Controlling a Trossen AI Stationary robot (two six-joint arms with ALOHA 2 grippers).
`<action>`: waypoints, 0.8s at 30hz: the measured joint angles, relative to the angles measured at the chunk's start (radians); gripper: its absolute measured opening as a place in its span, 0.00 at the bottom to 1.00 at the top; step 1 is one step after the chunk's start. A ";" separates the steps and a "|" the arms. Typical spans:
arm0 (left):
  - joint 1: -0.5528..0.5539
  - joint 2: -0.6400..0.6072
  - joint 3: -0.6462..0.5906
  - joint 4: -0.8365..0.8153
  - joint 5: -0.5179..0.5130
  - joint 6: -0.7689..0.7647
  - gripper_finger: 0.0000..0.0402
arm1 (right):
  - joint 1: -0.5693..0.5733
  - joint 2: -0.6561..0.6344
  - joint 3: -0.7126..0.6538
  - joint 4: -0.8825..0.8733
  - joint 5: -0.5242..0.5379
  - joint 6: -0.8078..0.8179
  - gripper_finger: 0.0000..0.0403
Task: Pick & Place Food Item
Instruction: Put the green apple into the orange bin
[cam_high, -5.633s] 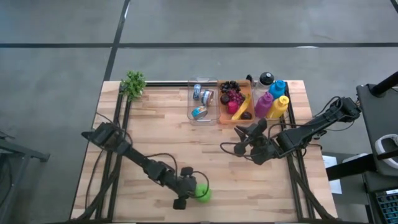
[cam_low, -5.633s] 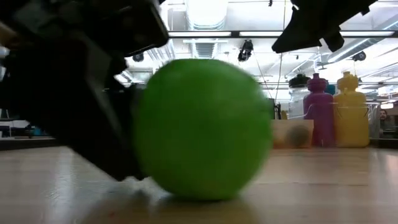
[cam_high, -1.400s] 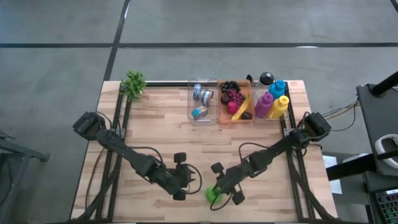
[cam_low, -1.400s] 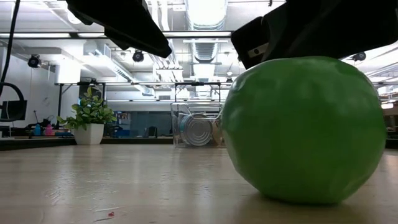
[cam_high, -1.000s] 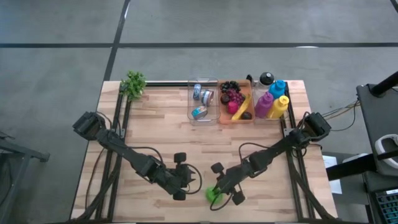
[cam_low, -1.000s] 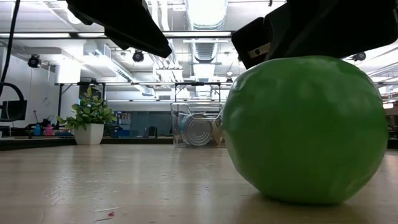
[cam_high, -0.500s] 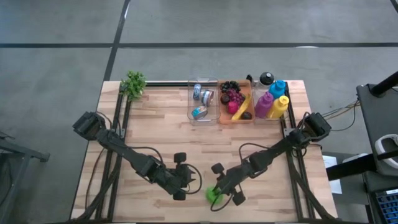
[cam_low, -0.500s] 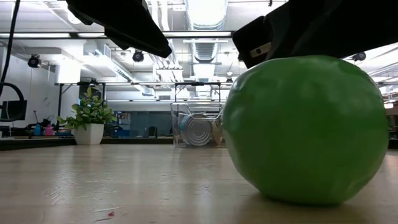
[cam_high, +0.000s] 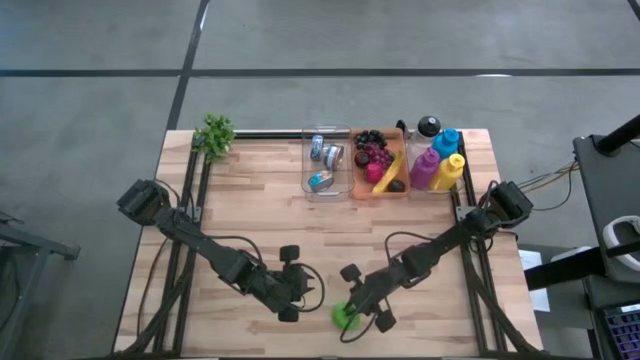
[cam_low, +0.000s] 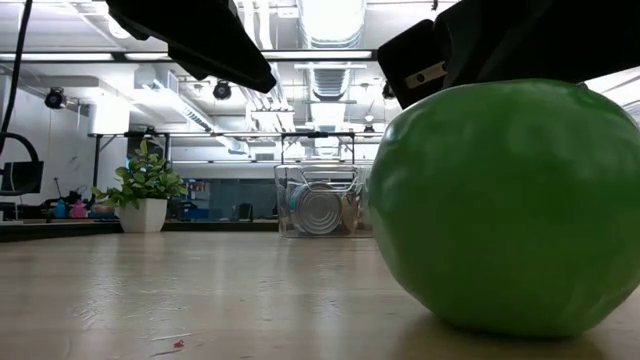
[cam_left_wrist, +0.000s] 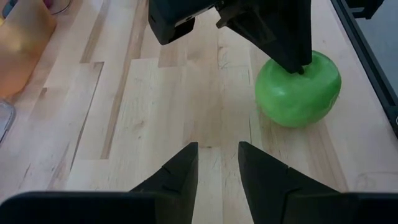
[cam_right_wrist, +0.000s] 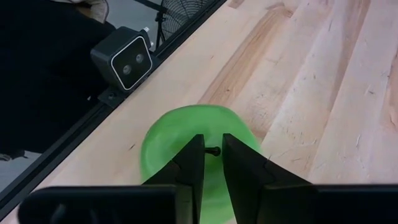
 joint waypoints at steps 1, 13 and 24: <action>0.000 0.000 0.000 0.000 0.000 0.000 0.29 | 0.000 0.000 0.000 0.000 0.001 0.000 0.12; 0.000 0.000 0.000 0.000 0.000 -0.002 0.29 | 0.007 -0.001 -0.002 0.001 0.013 -0.014 0.03; 0.000 0.000 0.000 0.000 0.000 0.000 0.29 | 0.007 -0.014 -0.004 -0.019 0.033 -0.030 0.02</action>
